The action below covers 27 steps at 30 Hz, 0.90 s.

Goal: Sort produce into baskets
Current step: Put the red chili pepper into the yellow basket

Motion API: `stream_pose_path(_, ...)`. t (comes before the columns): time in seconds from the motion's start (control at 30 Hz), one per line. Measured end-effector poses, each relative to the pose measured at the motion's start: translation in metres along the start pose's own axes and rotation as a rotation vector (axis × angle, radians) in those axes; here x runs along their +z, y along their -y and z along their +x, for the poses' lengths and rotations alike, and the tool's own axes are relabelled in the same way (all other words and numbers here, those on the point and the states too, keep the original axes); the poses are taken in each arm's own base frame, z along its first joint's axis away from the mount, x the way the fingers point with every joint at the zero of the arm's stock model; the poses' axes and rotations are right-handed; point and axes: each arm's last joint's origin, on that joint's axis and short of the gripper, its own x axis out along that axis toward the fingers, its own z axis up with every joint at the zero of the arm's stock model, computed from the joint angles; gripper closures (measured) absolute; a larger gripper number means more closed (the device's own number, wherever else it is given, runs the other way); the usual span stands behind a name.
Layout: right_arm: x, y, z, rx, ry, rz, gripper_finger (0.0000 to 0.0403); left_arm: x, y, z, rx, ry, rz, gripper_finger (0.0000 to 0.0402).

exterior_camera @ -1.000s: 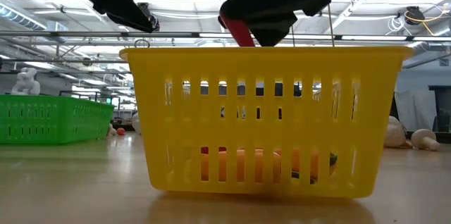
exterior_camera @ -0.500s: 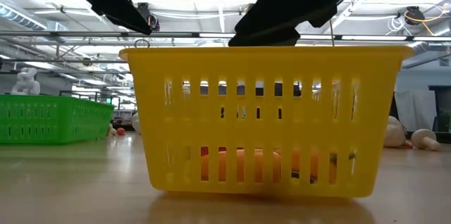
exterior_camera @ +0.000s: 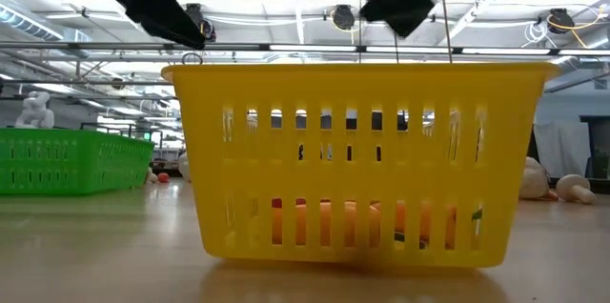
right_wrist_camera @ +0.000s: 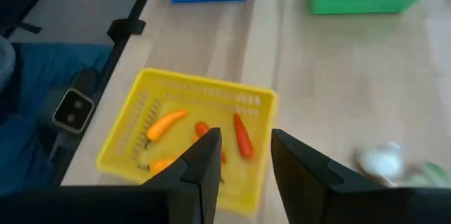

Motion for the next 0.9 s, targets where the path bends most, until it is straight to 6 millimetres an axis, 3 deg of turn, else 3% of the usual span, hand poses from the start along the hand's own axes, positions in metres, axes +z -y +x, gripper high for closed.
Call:
stream_pose_path(0.17, -0.003, 0.006, -0.04, -0.044, -0.066, 0.004, 0.0287, -0.006, -0.016, 0.004, 0.084, -0.071, -0.138, 0.0196)
stream_pose_path(0.33, -0.011, 0.012, -0.064, -0.194, -0.126, -0.002, 0.0287, -0.015, -0.045, 0.008, 0.2, -0.16, -0.353, 0.0196)
stream_pose_path(0.53, -0.027, 0.021, -0.069, -0.236, -0.145, -0.075, 0.0287, -0.029, -0.075, 0.021, 0.262, -0.314, -0.496, 0.0196)
stream_pose_path(0.9, -0.073, 0.076, -0.073, -0.261, -0.012, -0.094, 0.0287, -0.05, -0.098, 0.077, 0.247, -0.641, -0.589, 0.0196)
